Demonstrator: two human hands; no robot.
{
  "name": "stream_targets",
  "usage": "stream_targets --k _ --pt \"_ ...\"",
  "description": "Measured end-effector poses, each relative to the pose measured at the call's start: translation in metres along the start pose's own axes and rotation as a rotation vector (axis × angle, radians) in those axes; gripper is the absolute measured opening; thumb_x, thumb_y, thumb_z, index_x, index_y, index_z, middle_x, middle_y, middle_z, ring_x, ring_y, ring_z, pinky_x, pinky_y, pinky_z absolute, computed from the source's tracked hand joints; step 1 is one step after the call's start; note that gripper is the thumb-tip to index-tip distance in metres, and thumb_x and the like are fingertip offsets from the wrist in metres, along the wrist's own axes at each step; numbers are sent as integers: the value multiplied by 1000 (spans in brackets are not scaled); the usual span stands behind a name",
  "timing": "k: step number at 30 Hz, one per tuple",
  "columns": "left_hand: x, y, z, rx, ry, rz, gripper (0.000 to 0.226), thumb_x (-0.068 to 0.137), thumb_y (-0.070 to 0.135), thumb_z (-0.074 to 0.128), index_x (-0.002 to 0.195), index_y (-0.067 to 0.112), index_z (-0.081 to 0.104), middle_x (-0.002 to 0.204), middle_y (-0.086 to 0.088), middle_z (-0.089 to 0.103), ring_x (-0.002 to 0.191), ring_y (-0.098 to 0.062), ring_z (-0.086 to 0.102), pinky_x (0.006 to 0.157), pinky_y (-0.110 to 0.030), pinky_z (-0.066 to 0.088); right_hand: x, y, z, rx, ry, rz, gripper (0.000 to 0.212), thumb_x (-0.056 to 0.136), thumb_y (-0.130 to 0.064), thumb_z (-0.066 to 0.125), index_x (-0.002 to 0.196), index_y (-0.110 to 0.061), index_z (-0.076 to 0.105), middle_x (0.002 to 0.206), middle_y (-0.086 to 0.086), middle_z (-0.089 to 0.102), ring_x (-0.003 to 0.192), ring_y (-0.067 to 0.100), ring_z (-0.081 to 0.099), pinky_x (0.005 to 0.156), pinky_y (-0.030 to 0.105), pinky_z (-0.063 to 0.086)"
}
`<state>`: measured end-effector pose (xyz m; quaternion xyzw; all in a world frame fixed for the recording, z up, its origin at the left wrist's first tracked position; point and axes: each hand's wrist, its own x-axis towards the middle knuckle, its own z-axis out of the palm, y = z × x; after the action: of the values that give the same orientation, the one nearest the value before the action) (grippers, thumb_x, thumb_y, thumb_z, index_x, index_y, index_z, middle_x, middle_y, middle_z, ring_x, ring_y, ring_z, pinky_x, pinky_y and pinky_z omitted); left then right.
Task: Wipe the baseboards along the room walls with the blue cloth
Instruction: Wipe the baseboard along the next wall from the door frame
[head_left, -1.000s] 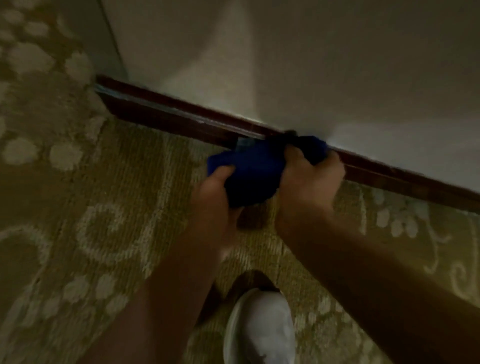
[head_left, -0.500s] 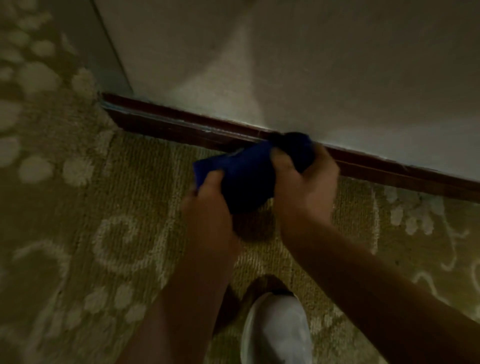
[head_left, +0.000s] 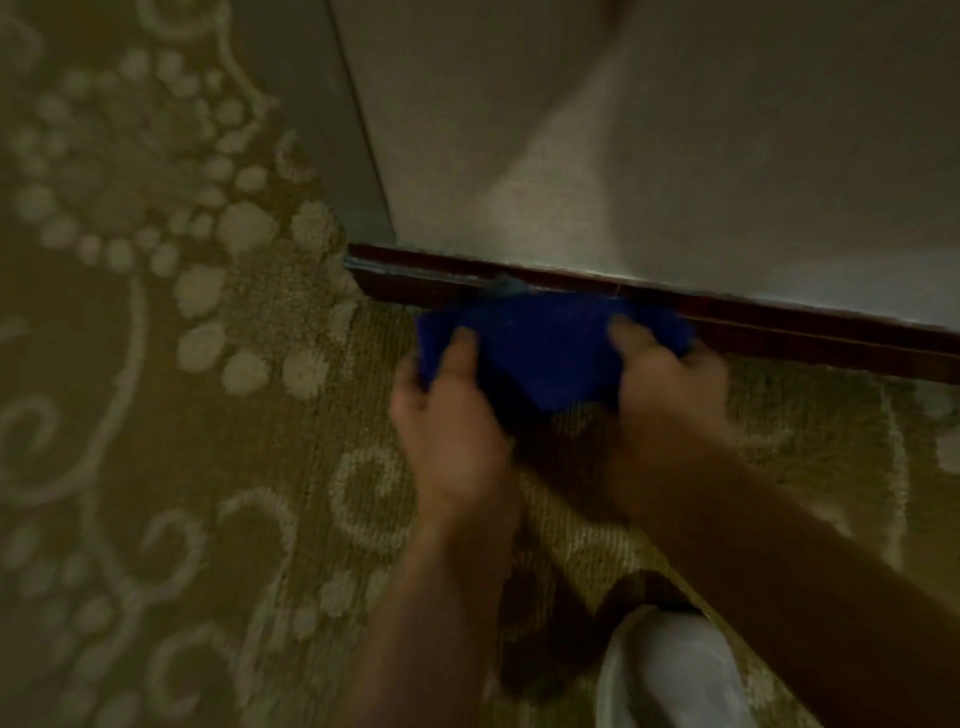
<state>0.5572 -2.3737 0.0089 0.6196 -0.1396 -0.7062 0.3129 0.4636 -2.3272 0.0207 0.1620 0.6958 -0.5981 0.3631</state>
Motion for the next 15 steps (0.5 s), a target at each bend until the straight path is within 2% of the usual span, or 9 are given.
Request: stream_targets --k 2,4,6,7,9,10,11,13,15 --pt "14 21 -20 -33 45 113 29 97 21 58 125 18 64 116 -6 74 106 -24 72 88 -38 59 -8 18 13 57 -313 202 33 93 -10 64 125 -12 56 127 15 63 103 24 68 75 35 62" --pt "34 40 -32 -62 51 178 31 97 20 58 128 16 62 119 -8 73 107 -24 71 84 -37 60 -6 30 23 194 -468 368 48 92 -6 64 138 -12 50 135 15 60 113 28 65 81 38 60" --pt "46 48 -25 -47 39 213 33 96 21 59 129 16 59 121 -9 71 107 -26 71 82 -39 61 3 28 28 279 -476 437 49 92 -4 63 139 -15 51 134 12 60 115 30 63 83 40 58" --pt "47 45 -16 -19 57 229 33 96 22 59 128 17 58 121 -8 70 107 -26 71 82 -40 62 6 22 29 284 -450 435 49 92 -2 63 138 -14 51 134 13 60 114 30 62 78 39 59" --pt "42 30 2 48 75 269 28 97 22 56 125 22 58 122 -5 68 108 -25 69 89 -45 60 18 13 15 275 -402 407 45 92 0 61 135 -8 51 131 16 60 106 29 64 65 35 59" --pt "34 20 11 77 58 269 26 99 20 55 125 25 56 124 -2 67 110 -23 67 95 -47 57 26 13 3 263 -394 376 40 93 -2 57 133 -4 51 128 17 61 102 27 64 64 32 58" --pt "26 9 17 94 31 245 29 100 18 55 127 28 54 127 0 64 113 -21 65 100 -46 54 29 11 -9 283 -395 356 37 93 -4 54 131 -2 53 125 16 62 101 27 64 71 31 57" --pt "15 -5 23 80 -24 163 41 100 16 56 138 29 47 134 3 59 117 -18 62 104 -43 51 35 12 -30 382 -393 319 43 92 -9 51 134 -4 55 130 13 64 113 29 64 92 37 51" --pt "13 -1 17 70 -79 151 34 100 13 56 131 26 54 127 3 65 112 -18 66 98 -39 55 31 10 -35 538 -436 352 44 93 -10 50 136 -7 55 132 14 64 120 30 62 100 40 49"
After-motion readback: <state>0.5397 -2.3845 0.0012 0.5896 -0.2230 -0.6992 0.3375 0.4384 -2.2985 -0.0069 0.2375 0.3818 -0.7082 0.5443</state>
